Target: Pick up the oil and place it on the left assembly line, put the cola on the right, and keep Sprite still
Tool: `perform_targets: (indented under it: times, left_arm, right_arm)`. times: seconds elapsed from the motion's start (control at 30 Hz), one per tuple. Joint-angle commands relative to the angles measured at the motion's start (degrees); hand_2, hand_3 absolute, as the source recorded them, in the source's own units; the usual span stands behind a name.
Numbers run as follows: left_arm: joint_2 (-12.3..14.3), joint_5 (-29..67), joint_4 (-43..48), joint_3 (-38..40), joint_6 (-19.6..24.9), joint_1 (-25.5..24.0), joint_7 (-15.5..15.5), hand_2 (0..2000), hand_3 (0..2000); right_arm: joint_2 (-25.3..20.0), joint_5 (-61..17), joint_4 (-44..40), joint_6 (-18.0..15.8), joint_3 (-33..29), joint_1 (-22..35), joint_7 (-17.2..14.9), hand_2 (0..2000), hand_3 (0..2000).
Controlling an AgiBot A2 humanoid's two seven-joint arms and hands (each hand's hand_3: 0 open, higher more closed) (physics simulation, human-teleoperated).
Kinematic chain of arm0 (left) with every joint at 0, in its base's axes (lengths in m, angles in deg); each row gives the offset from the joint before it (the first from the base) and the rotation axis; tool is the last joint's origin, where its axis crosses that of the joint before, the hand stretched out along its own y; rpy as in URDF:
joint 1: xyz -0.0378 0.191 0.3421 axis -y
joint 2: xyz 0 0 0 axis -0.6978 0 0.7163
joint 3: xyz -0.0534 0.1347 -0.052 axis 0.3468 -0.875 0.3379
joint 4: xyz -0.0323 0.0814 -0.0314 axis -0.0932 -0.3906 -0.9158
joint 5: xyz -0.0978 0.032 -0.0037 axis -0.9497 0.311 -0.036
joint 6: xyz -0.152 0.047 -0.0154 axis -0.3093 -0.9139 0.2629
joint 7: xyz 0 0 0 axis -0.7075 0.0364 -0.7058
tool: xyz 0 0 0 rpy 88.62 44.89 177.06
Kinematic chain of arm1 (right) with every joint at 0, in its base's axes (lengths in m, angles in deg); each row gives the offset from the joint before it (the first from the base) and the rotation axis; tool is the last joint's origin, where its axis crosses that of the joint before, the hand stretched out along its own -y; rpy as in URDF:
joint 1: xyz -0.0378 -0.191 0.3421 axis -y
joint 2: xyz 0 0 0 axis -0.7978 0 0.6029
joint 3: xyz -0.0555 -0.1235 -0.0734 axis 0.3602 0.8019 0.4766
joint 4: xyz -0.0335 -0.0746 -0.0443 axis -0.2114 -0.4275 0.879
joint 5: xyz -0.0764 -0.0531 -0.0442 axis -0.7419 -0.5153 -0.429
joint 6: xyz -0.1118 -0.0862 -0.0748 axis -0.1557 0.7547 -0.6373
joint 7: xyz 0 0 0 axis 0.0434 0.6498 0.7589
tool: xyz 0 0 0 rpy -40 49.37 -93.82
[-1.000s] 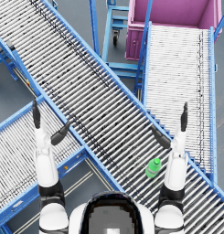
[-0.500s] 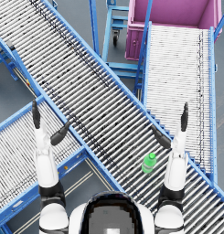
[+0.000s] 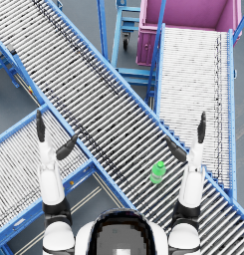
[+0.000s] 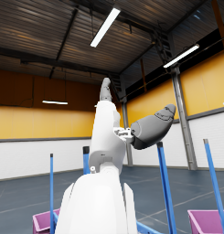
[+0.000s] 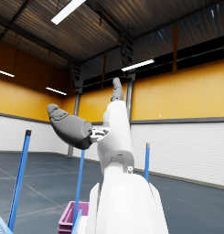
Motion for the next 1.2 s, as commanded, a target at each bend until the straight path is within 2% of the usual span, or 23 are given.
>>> perform_targets:
  times: [0.03, 0.17, 0.3, 1.2]
  left_arm:
    - [0.0, 0.0, 0.0, 0.0, 0.0, 0.0, 0.0, 0, 0]
    - [-0.1, 0.0, 0.7, -0.2, 0.0, 1.0, 0.0, 0, 0]
    - [0.2, 0.0, 1.4, -0.1, 0.0, -0.5, 0.0, 0, 0]
    - [0.8, 0.0, 2.2, 0.1, 0.0, -1.7, 0.0, 0, 0]
  right_arm:
    - [0.2, 0.0, 0.3, 0.0, -0.2, 0.9, 0.0, 0, 0]
    - [0.3, 0.0, 0.2, 0.0, -0.6, 1.8, 0.0, 0, 0]
    - [0.1, 0.0, 0.2, 0.0, -0.7, 1.2, 0.0, 0, 0]
    - [-0.3, 0.0, 0.7, 0.0, -1.3, 0.7, 0.0, 0, 0]
